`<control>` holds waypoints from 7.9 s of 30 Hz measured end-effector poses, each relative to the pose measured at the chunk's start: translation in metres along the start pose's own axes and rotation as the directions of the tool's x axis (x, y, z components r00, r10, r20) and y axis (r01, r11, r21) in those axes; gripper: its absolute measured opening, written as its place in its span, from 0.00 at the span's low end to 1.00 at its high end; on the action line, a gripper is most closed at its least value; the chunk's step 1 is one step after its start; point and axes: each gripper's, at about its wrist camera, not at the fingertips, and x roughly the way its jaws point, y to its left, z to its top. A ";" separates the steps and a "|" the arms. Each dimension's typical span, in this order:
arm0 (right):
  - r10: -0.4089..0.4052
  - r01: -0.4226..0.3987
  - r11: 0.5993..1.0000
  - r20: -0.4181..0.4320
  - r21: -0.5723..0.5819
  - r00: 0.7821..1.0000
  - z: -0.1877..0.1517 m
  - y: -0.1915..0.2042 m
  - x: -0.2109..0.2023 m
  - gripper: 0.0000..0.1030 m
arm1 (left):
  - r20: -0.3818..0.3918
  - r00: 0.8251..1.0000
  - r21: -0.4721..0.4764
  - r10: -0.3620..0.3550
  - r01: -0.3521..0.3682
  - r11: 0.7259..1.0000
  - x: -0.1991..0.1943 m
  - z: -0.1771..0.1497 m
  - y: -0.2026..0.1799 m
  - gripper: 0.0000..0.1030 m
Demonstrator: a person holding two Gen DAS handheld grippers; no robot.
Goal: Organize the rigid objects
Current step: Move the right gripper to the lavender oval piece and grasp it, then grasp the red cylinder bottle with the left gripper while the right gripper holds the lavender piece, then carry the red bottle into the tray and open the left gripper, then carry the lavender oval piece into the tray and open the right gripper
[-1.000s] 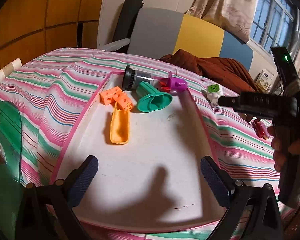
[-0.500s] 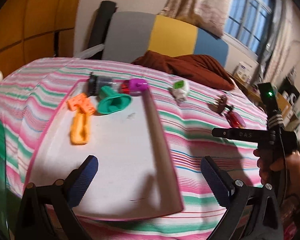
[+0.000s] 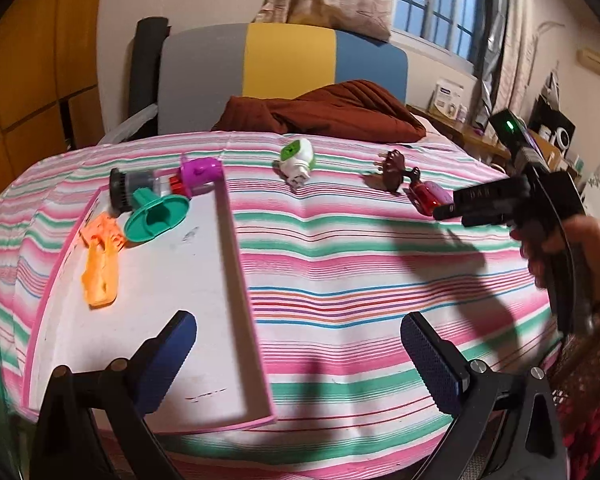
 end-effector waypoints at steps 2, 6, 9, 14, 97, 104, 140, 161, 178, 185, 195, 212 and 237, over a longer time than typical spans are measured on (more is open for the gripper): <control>-0.034 0.034 0.999 0.021 0.003 0.999 0.008 -0.008 -0.001 0.54 | 0.000 1.000 0.018 -0.002 0.002 1.000 0.000 0.000 -0.005 1.00; -0.089 0.089 0.996 0.052 0.009 0.995 0.022 -0.022 -0.002 0.54 | -0.001 1.000 0.054 0.000 0.000 0.999 0.002 0.001 -0.013 1.00; -0.113 0.112 0.994 0.080 0.012 0.990 0.034 -0.031 -0.002 0.54 | -0.013 1.000 0.065 0.002 -0.001 0.998 0.005 0.001 -0.017 1.00; -0.115 0.112 0.993 0.129 0.025 0.985 0.054 -0.046 0.003 0.54 | -0.024 1.000 0.078 0.006 -0.004 0.997 0.009 0.001 -0.022 1.00; -0.114 0.136 0.973 -0.128 0.186 0.985 0.039 -0.103 0.020 0.42 | -0.165 0.977 0.158 -0.133 0.159 0.975 0.172 0.079 -0.152 0.27; -0.104 0.128 0.972 -0.126 0.197 0.987 0.039 -0.105 0.017 0.42 | -0.136 0.985 0.237 -0.105 0.135 0.962 0.176 0.088 -0.171 0.68; -0.082 0.084 0.996 -0.092 0.013 0.992 0.045 -0.061 0.030 0.42 | -0.075 0.980 0.170 -0.187 0.197 0.966 0.105 0.027 -0.113 0.25; -0.118 0.116 0.993 -0.081 -0.029 0.990 0.044 -0.060 0.031 0.42 | 0.020 0.995 0.030 -0.095 0.095 0.995 0.028 0.017 -0.018 0.25; -0.081 0.081 0.997 -0.059 0.001 0.995 0.042 -0.057 0.024 0.42 | -0.043 0.993 -0.138 0.106 -0.111 0.984 0.011 -0.011 0.100 0.25; -0.037 0.037 0.999 -0.023 -0.013 0.999 0.038 -0.046 0.015 0.42 | -0.070 0.983 -0.180 0.171 -0.181 0.967 0.004 -0.026 0.127 0.25; -0.001 0.001 1.000 -0.009 0.002 1.000 0.037 -0.044 0.011 0.42 | 0.020 0.946 -0.197 0.323 -0.313 0.929 -0.022 -0.028 0.136 0.74; 0.163 -0.163 0.978 -0.013 -0.129 0.987 0.010 0.015 -0.001 0.42 | 0.064 0.965 -0.134 0.256 -0.246 0.960 -0.024 -0.028 0.093 1.00; 0.414 -0.447 0.805 -0.169 -0.391 0.894 -0.046 0.220 -0.027 0.42 | 0.030 0.975 -0.200 0.220 -0.210 0.957 -0.028 -0.035 0.108 1.00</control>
